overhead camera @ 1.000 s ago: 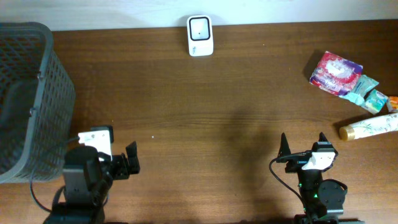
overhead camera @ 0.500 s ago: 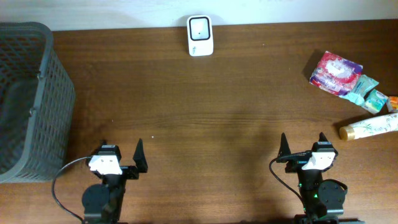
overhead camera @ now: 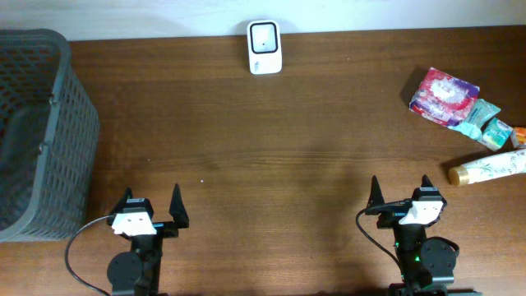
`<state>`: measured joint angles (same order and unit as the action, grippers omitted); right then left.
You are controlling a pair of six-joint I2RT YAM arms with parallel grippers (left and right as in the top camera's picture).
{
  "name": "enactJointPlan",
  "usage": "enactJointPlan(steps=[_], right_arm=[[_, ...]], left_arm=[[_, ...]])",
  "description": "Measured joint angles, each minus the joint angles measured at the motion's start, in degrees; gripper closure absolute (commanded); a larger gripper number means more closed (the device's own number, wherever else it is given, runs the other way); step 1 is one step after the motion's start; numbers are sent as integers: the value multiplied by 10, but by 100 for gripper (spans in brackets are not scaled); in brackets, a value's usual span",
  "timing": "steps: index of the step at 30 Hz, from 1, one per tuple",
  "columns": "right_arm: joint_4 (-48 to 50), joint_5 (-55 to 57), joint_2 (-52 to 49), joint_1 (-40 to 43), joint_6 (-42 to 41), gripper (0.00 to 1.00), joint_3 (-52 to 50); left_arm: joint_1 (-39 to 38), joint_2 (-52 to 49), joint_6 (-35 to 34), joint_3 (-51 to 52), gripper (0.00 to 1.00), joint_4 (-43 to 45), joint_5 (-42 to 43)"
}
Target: Scan the item barcode
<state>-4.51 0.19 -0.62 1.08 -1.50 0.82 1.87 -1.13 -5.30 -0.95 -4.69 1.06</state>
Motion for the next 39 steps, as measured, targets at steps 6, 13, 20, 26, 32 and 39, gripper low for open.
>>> enactJointPlan(steps=[6,13,20,26,32,39], right_arm=[[0,0,0,0,0,1,0],[0,0,0,0,0,1,0],[0,0,0,0,0,1,0],[0,0,0,0,0,1,0],[0,0,0,0,0,1,0],[0,0,0,0,0,1,0]], left_arm=[[0,0,34,0,1,0,-2],[-16,0,51,0,1,-1,-4],[-5,0,49,0,1,-1,-20],[-4,0,27,0,1,-2,-41],[-4,0,34,0,1,-2,-39],[-4,0,38,0,1,-2,-34]])
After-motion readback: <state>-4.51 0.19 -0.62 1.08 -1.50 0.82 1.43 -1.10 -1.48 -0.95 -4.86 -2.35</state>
